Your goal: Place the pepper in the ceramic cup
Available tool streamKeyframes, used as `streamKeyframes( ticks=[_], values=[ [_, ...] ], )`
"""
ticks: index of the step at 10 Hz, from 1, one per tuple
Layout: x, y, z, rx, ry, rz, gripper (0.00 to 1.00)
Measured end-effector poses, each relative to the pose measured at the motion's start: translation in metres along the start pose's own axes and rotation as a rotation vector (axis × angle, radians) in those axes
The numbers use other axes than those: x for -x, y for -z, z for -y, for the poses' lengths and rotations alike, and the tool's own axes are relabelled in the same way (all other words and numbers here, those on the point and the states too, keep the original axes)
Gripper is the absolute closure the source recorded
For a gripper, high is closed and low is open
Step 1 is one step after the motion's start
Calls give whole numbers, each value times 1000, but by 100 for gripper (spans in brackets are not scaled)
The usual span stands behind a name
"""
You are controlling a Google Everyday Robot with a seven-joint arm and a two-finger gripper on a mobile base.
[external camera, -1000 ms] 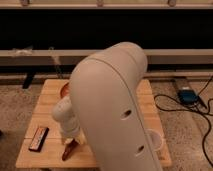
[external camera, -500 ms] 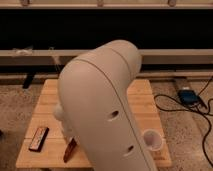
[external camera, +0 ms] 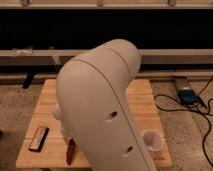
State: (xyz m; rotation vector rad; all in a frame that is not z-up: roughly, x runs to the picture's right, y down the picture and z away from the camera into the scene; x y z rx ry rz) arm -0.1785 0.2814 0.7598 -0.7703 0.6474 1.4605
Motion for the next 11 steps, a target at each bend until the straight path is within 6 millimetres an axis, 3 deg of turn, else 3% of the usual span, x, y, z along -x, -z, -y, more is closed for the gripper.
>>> streamKeyframes(
  ticks=[2,5,8,11],
  values=[
    [-2,8,-5,19,24,14,100],
    [-2,38,-12,75,80,54,100],
    [7,79,-14,116,148,98,100],
    [31,131,-8,155,275,146,100]
  ],
)
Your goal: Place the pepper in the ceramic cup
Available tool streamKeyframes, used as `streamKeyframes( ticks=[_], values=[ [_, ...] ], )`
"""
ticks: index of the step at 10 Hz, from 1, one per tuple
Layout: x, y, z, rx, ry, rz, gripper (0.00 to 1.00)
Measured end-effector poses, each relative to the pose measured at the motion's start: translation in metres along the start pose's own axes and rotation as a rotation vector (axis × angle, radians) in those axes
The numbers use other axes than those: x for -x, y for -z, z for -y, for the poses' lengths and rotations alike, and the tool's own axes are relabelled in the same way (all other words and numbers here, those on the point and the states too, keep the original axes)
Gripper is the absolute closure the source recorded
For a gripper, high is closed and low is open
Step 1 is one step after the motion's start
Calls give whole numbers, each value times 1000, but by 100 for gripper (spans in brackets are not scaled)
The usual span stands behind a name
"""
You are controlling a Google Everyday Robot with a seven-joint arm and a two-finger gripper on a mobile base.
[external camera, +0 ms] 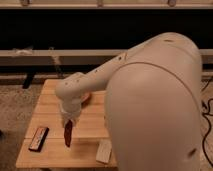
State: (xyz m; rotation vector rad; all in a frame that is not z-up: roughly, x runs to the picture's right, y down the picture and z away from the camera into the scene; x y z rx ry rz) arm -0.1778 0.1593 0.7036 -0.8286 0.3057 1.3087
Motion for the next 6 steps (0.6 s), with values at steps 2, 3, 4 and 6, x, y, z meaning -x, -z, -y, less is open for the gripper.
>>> streamKeyframes(
  ticks=[2,3,4,6],
  values=[
    [13,29,7,12,84,25,100],
    [17,41,6,14,122,37,100],
    [18,50,3,14,150,45,100],
    [23,77,2,12,199,75,100]
  ],
)
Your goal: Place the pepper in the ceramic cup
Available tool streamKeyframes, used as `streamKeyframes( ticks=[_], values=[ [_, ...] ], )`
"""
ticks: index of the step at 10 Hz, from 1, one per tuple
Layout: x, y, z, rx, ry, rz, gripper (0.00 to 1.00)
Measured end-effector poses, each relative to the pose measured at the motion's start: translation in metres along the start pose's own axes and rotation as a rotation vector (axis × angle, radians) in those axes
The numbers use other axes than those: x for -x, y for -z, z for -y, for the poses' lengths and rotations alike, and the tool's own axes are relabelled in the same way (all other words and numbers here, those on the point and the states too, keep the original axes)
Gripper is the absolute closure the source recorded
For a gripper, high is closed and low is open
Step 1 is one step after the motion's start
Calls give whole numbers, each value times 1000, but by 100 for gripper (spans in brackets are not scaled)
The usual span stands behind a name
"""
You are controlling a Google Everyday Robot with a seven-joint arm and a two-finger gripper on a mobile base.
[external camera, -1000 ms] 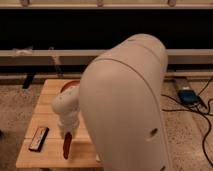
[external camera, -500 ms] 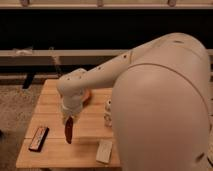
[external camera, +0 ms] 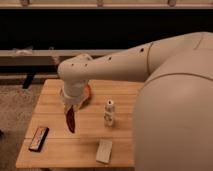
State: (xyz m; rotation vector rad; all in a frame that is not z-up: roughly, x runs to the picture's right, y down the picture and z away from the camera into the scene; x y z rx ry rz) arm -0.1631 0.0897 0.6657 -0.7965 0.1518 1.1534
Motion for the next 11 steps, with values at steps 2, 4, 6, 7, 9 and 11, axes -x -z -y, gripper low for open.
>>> streamKeyframes(
  ticks=[2,4,6,7,9,11],
  values=[
    [4,25,1,1,36,32,100],
    [5,48,4,12,83,62,100],
    [2,60,7,24,142,78,100],
    [1,64,7,31,171,83,100],
    [-3,71,12,41,214,91,100],
    [-6,77,15,50,257,98,100]
  ],
)
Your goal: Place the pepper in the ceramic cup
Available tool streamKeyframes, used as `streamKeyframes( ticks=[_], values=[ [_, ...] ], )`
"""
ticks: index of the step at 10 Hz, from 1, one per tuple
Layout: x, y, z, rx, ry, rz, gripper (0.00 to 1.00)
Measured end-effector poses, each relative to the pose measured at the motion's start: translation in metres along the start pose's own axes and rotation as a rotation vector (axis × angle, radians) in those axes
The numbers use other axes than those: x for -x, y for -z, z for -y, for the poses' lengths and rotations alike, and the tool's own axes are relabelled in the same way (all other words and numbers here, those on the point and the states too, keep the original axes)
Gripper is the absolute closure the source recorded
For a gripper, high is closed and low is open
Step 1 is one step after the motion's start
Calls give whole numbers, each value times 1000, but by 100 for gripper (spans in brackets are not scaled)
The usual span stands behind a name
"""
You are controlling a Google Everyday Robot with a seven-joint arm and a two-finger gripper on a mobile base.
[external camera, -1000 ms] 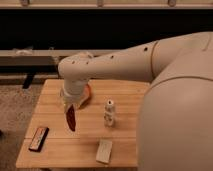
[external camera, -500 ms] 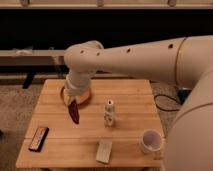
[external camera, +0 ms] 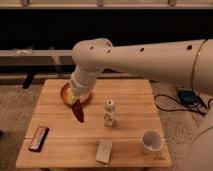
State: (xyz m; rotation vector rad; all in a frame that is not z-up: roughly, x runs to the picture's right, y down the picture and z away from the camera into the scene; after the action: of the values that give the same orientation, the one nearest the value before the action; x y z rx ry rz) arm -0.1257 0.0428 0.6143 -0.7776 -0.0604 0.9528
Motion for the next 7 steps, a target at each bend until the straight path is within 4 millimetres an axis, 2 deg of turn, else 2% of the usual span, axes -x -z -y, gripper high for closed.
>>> streamKeyframes(
  ticks=[4,7],
  values=[
    [-15,19,19,0,8,27,100],
    [-53,38,59,-16,-68,64,100]
  ],
)
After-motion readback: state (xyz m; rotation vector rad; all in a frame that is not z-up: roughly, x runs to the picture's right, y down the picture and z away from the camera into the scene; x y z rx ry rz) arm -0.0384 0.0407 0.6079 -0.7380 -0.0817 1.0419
